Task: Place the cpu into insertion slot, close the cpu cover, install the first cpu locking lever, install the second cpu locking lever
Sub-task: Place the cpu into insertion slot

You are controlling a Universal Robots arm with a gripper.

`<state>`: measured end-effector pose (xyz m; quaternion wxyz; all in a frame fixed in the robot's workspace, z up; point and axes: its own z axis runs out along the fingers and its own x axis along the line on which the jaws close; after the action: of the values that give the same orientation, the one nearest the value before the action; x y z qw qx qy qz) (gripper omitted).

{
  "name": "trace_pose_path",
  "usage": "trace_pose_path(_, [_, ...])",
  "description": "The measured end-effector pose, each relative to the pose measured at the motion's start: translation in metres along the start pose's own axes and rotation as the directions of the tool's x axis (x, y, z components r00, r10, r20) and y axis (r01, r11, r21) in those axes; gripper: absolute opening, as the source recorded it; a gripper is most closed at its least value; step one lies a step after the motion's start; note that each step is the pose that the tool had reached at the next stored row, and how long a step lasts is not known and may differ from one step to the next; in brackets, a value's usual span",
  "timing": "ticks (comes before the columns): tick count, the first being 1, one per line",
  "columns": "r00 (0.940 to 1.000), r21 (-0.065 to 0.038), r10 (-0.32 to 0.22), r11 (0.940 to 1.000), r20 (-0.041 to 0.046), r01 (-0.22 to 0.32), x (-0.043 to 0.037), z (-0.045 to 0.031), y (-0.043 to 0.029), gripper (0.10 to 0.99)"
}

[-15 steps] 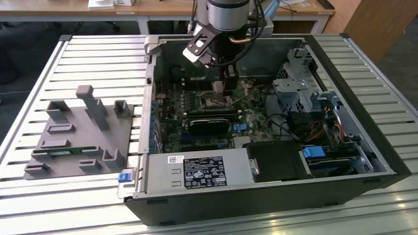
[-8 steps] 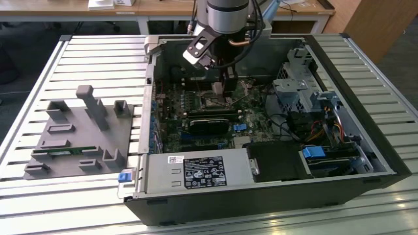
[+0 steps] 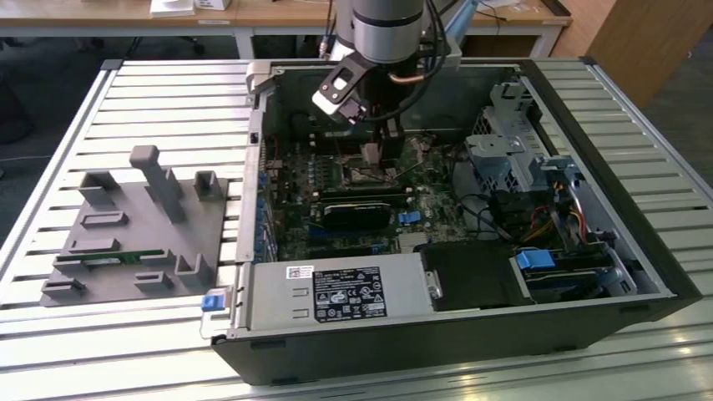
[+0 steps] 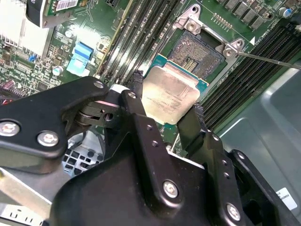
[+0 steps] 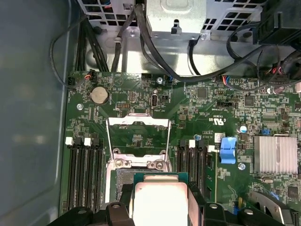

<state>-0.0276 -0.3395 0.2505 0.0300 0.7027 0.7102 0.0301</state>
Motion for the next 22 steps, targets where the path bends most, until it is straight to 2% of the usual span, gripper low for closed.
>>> trace_pose_path(11, [1.0000,0.000,0.000,1.0000,-0.0001,0.000,0.0031,0.0045,-0.0003,0.541])
trace_pose_path(18, [1.0000,0.000,0.000,1.0000,-0.0001,0.000,0.0130,0.0100,-0.0007,0.541])
trace_pose_path(22, [1.0000,0.000,0.000,1.0000,-0.0001,0.000,0.0149,0.0136,-0.0012,0.541])
